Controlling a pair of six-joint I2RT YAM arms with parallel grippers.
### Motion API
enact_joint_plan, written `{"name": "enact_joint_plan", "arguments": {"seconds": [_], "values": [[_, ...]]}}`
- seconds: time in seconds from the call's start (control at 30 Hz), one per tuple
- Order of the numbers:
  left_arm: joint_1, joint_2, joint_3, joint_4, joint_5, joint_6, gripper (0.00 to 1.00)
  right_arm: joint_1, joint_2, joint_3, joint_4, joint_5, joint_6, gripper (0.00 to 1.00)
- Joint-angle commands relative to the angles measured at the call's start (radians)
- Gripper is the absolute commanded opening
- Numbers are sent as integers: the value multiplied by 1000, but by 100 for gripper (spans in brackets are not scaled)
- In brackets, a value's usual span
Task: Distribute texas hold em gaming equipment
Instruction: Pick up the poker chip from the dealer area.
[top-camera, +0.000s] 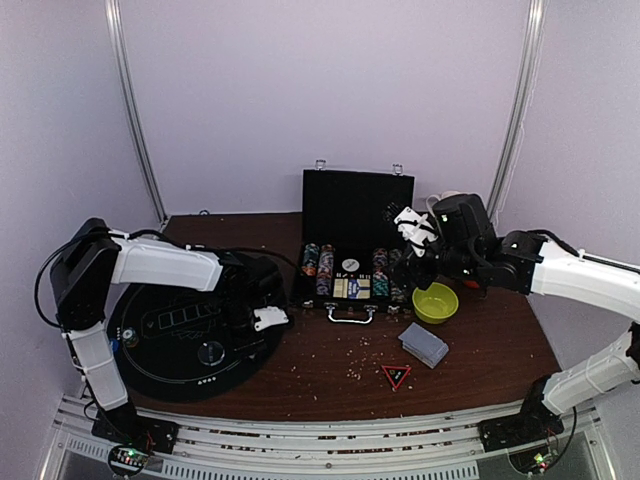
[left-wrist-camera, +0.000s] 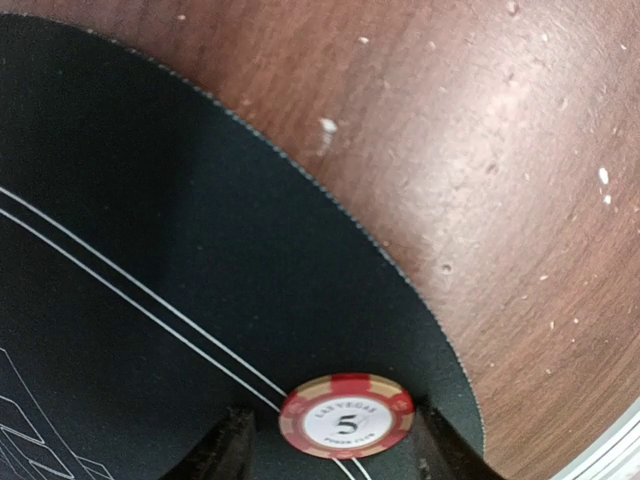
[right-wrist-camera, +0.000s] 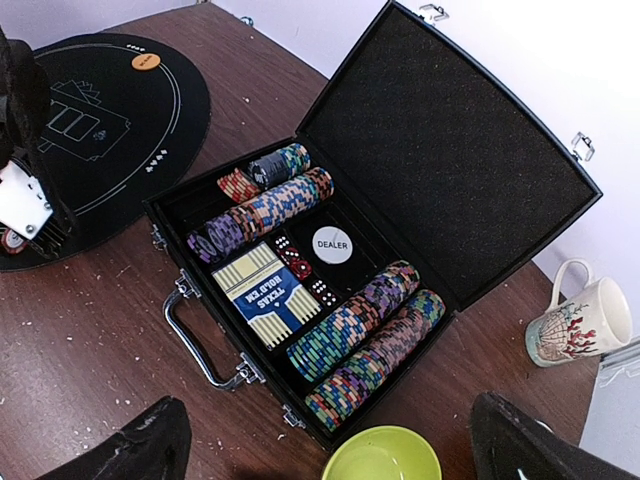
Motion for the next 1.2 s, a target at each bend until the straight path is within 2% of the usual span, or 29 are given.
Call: {"name": "enact_joint_plan", "arguments": {"seconds": [0.0,0.17,0.4,0.53,0.6,0.73,0.93,1.17], "values": [[10,45,8,-5,36,4,52,-7,-25,-5,-4,13,6,100],[9,58,7,-5,30,-9,48,-5,-28,-8,3,5,8,100],[-12,52,-11,-4,25,-20,55,-5,-28,-12,6,-1,13,100],[-28,48,-32,0,34,-13,55,-5,-26,-13,8,-3,16,100],[-26,48,-38,4,40,-11,53,-6,-25,-12,7,-5,16,100],[-27,47,-38,6,16,-11,42,-5,-28,-14,7,-3,18,100],[-27,45,-35,13,-7,-24,33,-5,-28,-15,10,-3,20,100],[-28,-1,-11,4,-6,-28,30,-5,-25,-16,11,-5,19,100]]}}
